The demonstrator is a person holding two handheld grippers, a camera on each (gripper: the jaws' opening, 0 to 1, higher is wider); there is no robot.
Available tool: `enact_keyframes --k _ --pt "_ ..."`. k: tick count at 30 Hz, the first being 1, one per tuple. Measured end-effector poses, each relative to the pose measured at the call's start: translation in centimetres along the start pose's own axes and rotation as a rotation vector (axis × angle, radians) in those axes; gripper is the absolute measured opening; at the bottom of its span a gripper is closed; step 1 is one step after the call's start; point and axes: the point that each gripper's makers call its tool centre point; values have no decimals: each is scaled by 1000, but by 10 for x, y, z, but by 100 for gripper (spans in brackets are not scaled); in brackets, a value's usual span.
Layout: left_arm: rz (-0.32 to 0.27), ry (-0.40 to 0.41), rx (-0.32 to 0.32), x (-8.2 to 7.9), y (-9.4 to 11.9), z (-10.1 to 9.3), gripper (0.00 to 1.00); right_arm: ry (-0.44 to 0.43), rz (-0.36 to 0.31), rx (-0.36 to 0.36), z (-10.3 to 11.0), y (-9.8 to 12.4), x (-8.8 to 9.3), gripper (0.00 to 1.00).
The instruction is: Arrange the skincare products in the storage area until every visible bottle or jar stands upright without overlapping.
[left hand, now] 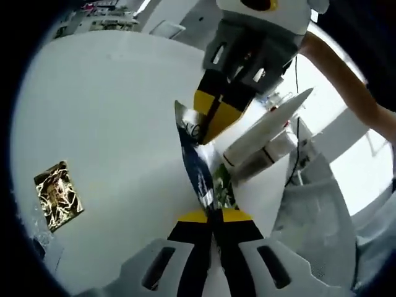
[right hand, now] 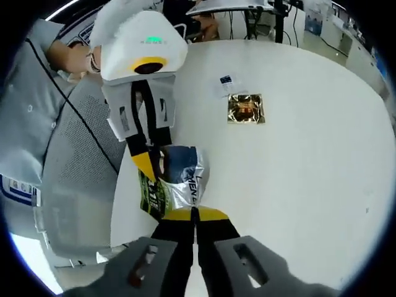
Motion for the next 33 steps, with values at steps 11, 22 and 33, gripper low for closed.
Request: enact_keyframes --k 11,22,33 --pt "97 -169 -59 22 -9 4 16 22 14 -36 9 -14 9 1" --pt "31 -279 -267 15 20 24 35 132 99 -13 -3 -23 13 1" --pt "48 -509 -423 9 19 27 57 179 128 -12 -6 -38 15 1"
Point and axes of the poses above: the point that each gripper's makers call its tool centre point, and the gripper's own axes: y roughly backward along the fingers, z roughly to its left, x roughly out of its underside, and after that the axes turned 6 degrees about z, right-handed
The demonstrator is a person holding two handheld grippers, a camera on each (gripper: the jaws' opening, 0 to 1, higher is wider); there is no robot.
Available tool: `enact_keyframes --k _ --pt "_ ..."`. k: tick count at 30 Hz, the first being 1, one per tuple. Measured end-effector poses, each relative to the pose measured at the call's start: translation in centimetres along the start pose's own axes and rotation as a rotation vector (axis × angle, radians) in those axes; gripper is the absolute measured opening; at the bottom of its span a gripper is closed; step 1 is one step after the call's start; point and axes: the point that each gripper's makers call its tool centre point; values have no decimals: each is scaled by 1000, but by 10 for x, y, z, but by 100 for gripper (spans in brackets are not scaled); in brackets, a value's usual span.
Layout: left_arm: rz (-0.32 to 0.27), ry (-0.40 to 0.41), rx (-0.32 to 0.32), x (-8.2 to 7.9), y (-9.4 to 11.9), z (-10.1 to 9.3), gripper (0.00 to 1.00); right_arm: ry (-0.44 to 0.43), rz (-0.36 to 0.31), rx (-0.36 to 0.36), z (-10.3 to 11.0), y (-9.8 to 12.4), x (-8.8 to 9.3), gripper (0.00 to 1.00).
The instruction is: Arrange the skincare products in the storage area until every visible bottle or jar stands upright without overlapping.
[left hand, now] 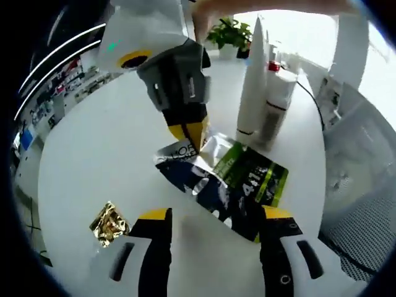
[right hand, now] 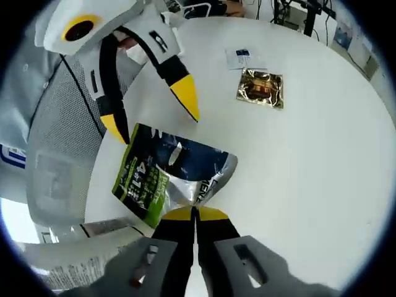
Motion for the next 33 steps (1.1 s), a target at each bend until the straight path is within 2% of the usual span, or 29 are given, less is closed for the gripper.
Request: enact_keyframes --k 3,5,8,11,21,28,33 --pt "-25 -60 36 -7 -4 -12 51 3 -18 -4 -2 -1 -2 1" --pt "-14 -83 59 -7 -10 -18 51 -8 4 0 -4 -3 1 1" --pt "-40 -188 35 -16 -15 -21 49 -13 8 7 -6 -3 3 1" --pt "-25 -225 28 -17 -27 -25 46 -18 -1 2 -7 -3 1 1" --pt "-35 -182 93 -18 -35 -25 46 -56 -6 -6 -12 -6 3 1" --pt "-25 -205 121 -17 -35 -24 45 -108 -16 -9 -13 -5 6 1" --pt "-23 -200 128 -17 -36 -24 46 -130 -13 37 -21 1 11 9"
Point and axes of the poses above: the point that each gripper's makers call its tool centre point, and the gripper's own axes: y roughly backward along the fingers, z roughly to its left, x roughly out of its underside, and after that the axes turned 6 degrees about z, right-handed
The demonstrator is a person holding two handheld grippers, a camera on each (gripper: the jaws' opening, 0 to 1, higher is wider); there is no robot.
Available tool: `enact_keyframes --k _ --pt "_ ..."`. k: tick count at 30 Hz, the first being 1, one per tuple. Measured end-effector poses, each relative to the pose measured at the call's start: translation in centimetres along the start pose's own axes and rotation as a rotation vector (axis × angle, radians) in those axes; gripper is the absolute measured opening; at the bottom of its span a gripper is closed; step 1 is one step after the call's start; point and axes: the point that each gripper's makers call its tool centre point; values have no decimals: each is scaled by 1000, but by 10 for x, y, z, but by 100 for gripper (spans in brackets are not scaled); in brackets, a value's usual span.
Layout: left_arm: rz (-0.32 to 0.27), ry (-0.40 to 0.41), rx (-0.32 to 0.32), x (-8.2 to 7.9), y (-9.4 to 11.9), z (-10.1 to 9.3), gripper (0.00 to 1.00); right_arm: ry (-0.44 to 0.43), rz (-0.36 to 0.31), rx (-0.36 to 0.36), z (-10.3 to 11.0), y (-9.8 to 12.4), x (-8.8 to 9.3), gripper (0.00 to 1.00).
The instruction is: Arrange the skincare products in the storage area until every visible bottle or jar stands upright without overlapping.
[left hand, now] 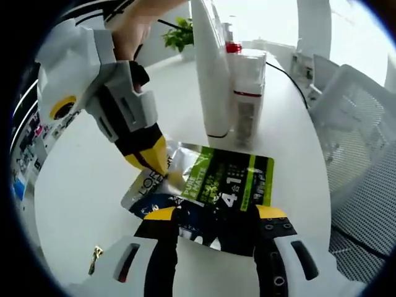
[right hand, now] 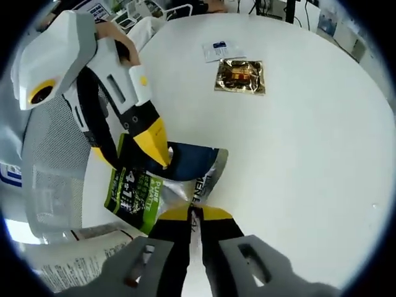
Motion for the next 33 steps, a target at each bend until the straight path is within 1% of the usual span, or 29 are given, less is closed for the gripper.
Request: enact_keyframes --k 1,3,4,8,9,11,13,16,18,20,24,25,27,29,31,33 --pt "0 1 0 0 0 0 46 -6 -4 6 -1 3 0 13" --pt "0 2 0 0 0 0 46 -26 -27 20 -7 7 2 16" --pt "0 3 1 0 0 0 46 -42 -59 43 -9 16 -3 16" --pt "-3 5 6 0 0 1 47 -106 -125 105 -15 39 -9 23" --pt "-4 10 8 0 -1 1 47 -110 -154 132 -16 47 -12 25" --pt "-4 9 10 0 -1 1 47 -140 -170 148 -13 59 -11 32" --pt "-5 9 11 0 0 1 47 -151 -184 199 -15 70 -11 36" --pt "-5 11 9 0 -1 2 48 -183 -199 223 -10 88 -10 41" --pt "-5 12 7 0 -1 2 49 -200 -214 258 -8 103 -8 44" --pt "-4 13 8 0 0 2 49 -234 -228 278 -6 116 -6 45" --pt "-8 21 1 -1 -1 5 52 -277 -235 312 2 135 -2 52" --pt "-8 21 1 -1 -1 5 53 -279 -236 321 4 138 -1 52" --pt "-4 12 -3 -1 0 7 52 -291 -241 335 10 147 0 55" --pt "-10 7 -7 -5 4 9 53 -304 -259 351 14 157 0 55" --pt "-27 17 5 -10 9 9 53 -313 -279 358 19 166 0 58" --pt "-40 16 -1 -15 15 11 54 -326 -300 360 26 173 -2 60"
Point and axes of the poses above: the point that each gripper's makers call its tool centre point, and the gripper's own axes: y roughly backward along the fingers, z roughly to its left, x roughly out of its underside, and after that the axes turned 6 degrees about z, right-handed
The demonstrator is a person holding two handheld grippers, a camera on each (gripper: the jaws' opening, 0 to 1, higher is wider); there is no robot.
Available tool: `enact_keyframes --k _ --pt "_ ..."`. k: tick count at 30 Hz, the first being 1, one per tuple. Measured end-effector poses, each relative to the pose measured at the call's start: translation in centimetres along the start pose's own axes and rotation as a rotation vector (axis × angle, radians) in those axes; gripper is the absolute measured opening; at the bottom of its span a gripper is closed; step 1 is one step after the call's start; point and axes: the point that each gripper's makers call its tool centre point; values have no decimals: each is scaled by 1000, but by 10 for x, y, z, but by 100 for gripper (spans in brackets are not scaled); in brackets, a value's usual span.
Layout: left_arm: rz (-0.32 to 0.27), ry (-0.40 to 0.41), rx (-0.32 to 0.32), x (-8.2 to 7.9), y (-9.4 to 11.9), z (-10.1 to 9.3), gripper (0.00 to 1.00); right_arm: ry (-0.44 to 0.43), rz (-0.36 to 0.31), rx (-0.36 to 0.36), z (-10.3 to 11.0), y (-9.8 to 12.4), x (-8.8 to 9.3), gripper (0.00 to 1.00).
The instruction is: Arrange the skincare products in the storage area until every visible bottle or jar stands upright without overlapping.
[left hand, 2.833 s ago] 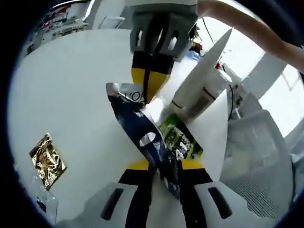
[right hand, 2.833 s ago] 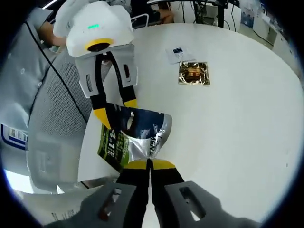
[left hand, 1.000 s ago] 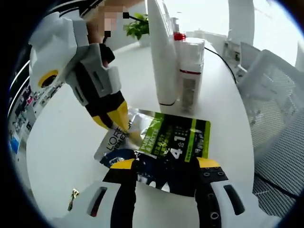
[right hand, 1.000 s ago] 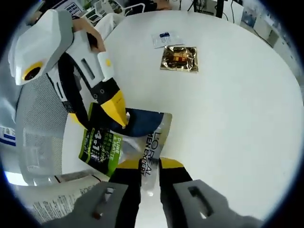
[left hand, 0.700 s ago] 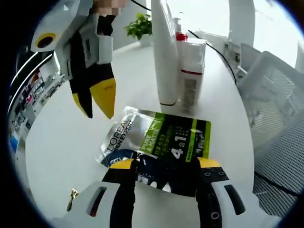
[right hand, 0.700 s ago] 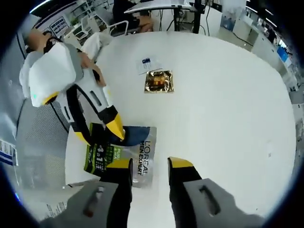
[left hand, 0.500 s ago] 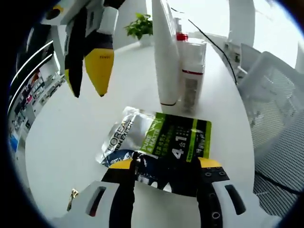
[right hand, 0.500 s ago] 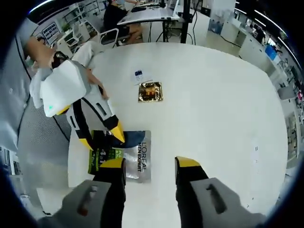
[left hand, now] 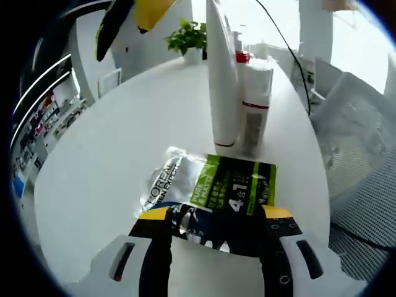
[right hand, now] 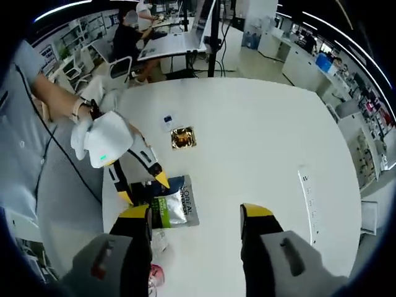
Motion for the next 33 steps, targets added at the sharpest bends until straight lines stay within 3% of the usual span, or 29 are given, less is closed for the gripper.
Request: enact_keyframes --k 8,17,25,33 --pt "-30 29 -29 -12 31 7 63 -32 -13 20 21 21 0 72" --pt "-23 49 -75 -10 72 15 73 -45 -3 75 44 29 9 85" --pt "-17 74 -123 -3 109 21 84 -101 -49 142 62 35 18 95" --pt "-69 118 -139 -3 138 19 92 -160 -120 194 87 43 26 99"
Point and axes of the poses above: the point that each gripper's makers call its tool centre point, and the gripper's own axes: y roughly backward along the fingers, z roughly to its left, x roughly out of its underside, and after that the axes turned 6 degrees about z, right-handed
